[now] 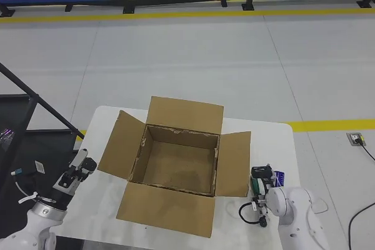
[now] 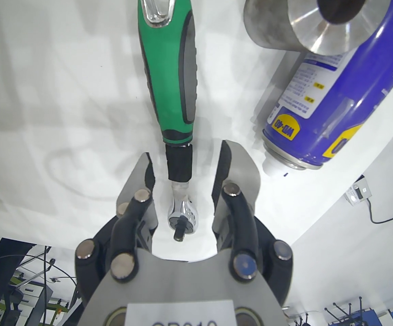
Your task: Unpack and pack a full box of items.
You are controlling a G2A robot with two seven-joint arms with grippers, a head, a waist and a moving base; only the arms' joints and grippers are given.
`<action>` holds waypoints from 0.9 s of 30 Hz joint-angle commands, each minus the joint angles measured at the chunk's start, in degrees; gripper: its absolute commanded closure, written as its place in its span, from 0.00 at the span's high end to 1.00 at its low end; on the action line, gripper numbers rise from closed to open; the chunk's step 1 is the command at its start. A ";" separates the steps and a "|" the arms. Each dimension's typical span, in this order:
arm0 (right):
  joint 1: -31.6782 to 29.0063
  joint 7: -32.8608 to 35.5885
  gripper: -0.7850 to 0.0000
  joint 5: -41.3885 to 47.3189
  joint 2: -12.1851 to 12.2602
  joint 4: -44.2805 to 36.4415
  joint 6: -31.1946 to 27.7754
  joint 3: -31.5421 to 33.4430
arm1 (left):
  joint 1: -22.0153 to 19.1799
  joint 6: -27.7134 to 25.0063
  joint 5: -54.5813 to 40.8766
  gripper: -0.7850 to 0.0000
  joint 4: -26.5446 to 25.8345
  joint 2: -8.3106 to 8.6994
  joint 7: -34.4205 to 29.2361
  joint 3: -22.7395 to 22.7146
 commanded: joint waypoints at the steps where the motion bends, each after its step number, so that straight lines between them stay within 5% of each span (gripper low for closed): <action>1: -0.60 -2.13 0.96 1.48 0.03 -2.27 0.71 0.57 | 0.00 0.00 0.00 1.00 0.00 0.00 0.00 0.00; 10: -13.49 -19.24 1.00 16.79 0.06 -24.69 5.10 8.61 | 0.00 0.00 0.00 1.00 0.00 0.00 0.00 0.00; 13: -15.27 -23.63 1.00 25.23 0.15 -28.73 0.93 10.48 | 0.00 0.00 0.00 1.00 0.00 0.00 0.00 0.00; 18: -12.64 -24.78 1.00 36.50 0.79 -25.42 -10.97 9.95 | 0.00 0.00 0.00 1.00 0.00 0.00 0.00 0.00; 27: -0.90 -22.08 1.00 38.09 1.75 -13.42 -14.11 4.50 | 0.00 0.00 0.00 1.00 0.00 0.00 0.00 0.00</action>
